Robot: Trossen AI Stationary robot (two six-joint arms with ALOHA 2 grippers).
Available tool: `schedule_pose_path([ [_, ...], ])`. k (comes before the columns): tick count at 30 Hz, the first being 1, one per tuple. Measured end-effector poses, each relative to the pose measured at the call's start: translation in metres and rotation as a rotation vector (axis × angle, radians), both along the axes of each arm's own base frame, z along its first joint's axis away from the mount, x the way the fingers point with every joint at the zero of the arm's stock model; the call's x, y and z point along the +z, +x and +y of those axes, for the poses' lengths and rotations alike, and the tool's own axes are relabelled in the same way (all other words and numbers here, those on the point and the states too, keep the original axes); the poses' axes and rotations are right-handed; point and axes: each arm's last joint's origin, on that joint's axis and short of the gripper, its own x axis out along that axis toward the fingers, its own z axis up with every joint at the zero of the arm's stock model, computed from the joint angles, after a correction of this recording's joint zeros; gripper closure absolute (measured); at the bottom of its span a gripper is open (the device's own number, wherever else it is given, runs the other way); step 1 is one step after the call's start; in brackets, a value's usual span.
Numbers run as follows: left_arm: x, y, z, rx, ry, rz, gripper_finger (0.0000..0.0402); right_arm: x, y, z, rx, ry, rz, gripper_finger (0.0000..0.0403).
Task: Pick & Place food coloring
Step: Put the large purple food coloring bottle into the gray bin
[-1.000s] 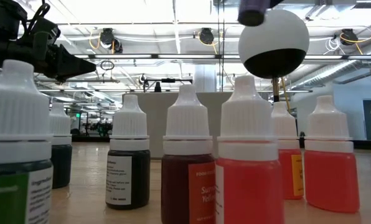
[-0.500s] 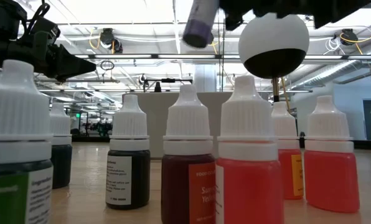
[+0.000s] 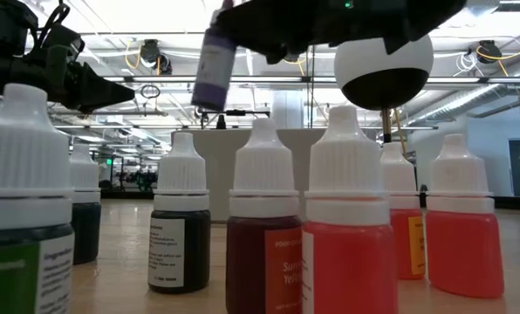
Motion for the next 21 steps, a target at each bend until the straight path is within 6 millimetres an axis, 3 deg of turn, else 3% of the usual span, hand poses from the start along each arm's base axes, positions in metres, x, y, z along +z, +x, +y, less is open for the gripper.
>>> schedule_pose_path([
  [7,0.000,0.000,0.000,-0.002,0.000,0.000,0.0355,-0.014,0.006,-0.011,-0.067,0.005,0.044,0.0290],
  [21,0.000,0.000,0.000,-0.002,0.001,-0.001,0.0355,-0.036,0.012,-0.010,-0.077,0.038,0.100,0.0286],
])
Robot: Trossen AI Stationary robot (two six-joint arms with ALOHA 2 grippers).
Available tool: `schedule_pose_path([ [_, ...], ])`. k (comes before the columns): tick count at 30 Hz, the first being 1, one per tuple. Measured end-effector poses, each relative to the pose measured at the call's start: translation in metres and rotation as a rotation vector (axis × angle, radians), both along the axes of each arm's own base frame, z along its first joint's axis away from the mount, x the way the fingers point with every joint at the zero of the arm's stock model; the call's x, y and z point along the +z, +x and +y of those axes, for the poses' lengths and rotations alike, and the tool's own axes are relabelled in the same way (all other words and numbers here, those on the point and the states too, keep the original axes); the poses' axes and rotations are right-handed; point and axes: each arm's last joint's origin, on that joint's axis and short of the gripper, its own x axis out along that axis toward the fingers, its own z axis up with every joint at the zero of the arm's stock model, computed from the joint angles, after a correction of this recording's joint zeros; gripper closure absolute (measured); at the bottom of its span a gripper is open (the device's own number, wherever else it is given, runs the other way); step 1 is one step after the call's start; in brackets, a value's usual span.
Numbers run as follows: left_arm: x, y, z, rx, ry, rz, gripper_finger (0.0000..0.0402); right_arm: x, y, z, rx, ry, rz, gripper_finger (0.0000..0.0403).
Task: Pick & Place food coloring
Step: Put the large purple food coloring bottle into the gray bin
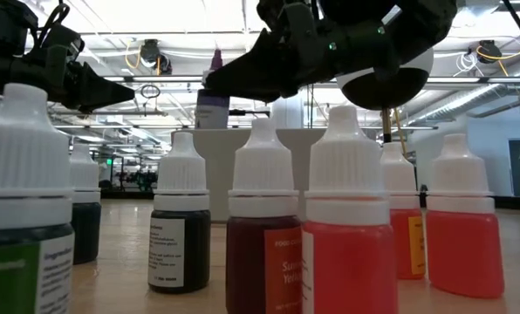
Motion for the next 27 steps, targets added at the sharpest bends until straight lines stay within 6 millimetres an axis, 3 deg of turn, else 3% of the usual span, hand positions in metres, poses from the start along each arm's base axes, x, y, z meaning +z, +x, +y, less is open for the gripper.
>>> schedule_pose_path([
  [9,0.000,0.000,0.000,0.000,0.000,-0.001,0.0355,-0.001,0.000,0.000,-0.001,-0.001,0.010,0.0287],
  [15,0.000,0.000,0.000,0.000,-0.001,-0.004,0.0355,-0.019,0.005,0.000,-0.006,-0.003,0.018,0.0289],
  [27,0.000,0.000,0.000,0.001,0.000,-0.003,0.0355,-0.026,0.006,-0.006,-0.046,0.007,0.066,0.0288],
])
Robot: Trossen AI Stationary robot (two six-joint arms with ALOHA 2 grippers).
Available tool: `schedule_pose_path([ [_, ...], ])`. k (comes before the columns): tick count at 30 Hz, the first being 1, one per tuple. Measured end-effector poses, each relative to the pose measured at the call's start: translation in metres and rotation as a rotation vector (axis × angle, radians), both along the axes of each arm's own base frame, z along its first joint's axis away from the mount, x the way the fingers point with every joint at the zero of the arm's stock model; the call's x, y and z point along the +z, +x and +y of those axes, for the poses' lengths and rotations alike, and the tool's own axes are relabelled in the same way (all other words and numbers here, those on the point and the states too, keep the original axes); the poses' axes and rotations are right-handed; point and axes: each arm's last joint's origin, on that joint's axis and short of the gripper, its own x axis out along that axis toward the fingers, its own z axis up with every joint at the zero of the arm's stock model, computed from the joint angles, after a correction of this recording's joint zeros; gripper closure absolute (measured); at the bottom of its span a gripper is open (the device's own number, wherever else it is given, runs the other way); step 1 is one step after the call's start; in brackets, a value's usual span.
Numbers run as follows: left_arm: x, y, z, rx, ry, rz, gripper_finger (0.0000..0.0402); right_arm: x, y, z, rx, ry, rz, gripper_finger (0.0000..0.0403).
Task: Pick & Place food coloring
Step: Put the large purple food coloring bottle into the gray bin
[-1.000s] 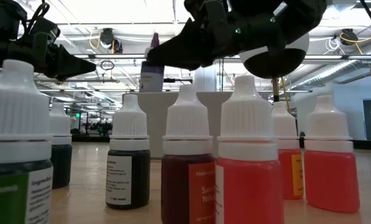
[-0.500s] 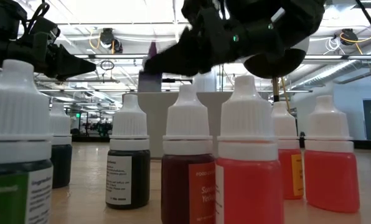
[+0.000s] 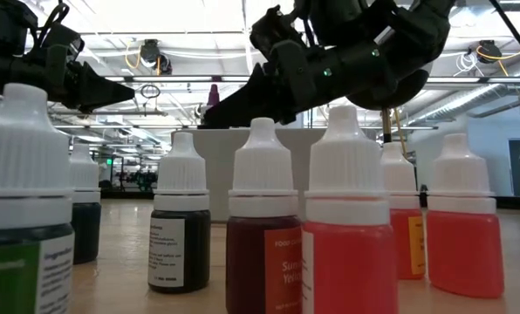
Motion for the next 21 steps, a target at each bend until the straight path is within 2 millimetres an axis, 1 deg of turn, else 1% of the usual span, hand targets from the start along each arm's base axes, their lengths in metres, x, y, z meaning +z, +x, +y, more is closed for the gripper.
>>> schedule_pose_path([
  [18,0.0017,0.0000,0.0000,0.000,0.000,-0.019,0.0355,-0.0028,-0.0011,-0.0005,-0.011,0.010,0.035,0.0287],
  [21,0.0019,0.0000,0.0000,0.000,0.001,-0.021,0.0355,-0.0028,-0.0011,-0.0017,-0.061,-0.001,0.033,0.0288],
])
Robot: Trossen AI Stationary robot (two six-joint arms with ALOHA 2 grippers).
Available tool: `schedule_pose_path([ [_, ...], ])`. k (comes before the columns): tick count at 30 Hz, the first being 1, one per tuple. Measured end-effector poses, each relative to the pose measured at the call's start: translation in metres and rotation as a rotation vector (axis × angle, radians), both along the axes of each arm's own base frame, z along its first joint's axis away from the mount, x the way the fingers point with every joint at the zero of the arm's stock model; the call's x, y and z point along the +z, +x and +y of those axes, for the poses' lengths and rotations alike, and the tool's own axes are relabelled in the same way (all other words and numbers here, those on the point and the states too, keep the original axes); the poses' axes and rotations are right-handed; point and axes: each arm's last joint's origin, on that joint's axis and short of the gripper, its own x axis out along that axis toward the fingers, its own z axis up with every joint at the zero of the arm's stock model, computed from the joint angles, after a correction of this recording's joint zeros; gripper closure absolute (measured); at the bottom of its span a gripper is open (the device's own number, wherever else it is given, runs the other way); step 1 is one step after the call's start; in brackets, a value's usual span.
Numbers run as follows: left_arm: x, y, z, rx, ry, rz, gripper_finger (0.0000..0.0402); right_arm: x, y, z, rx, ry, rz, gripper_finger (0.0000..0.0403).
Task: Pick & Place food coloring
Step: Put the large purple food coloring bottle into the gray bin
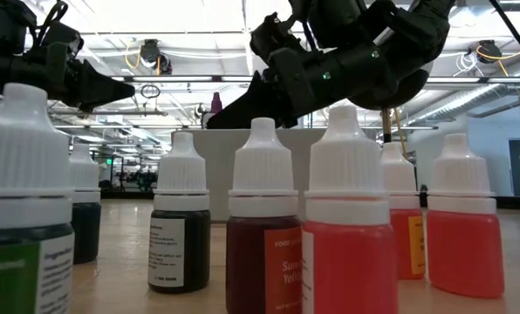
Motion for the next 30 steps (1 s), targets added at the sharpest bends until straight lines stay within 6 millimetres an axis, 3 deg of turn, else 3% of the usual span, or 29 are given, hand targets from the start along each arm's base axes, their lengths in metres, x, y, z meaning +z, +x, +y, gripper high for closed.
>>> schedule_pose_path([
  [4,0.000,0.000,0.000,0.000,0.000,0.000,0.0355,0.000,0.000,-0.001,-0.026,0.004,-0.001,0.0284],
  [11,0.000,0.000,0.000,0.000,0.000,0.000,0.0355,-0.021,0.007,0.001,-0.012,0.048,-0.022,0.0286],
  [20,0.000,0.000,0.000,-0.001,0.000,0.000,0.0355,-0.023,0.008,0.001,-0.007,0.045,-0.041,0.0278],
  [30,0.000,0.000,0.000,-0.002,0.000,0.001,0.0355,-0.022,0.008,0.001,-0.010,0.061,-0.046,0.0224],
])
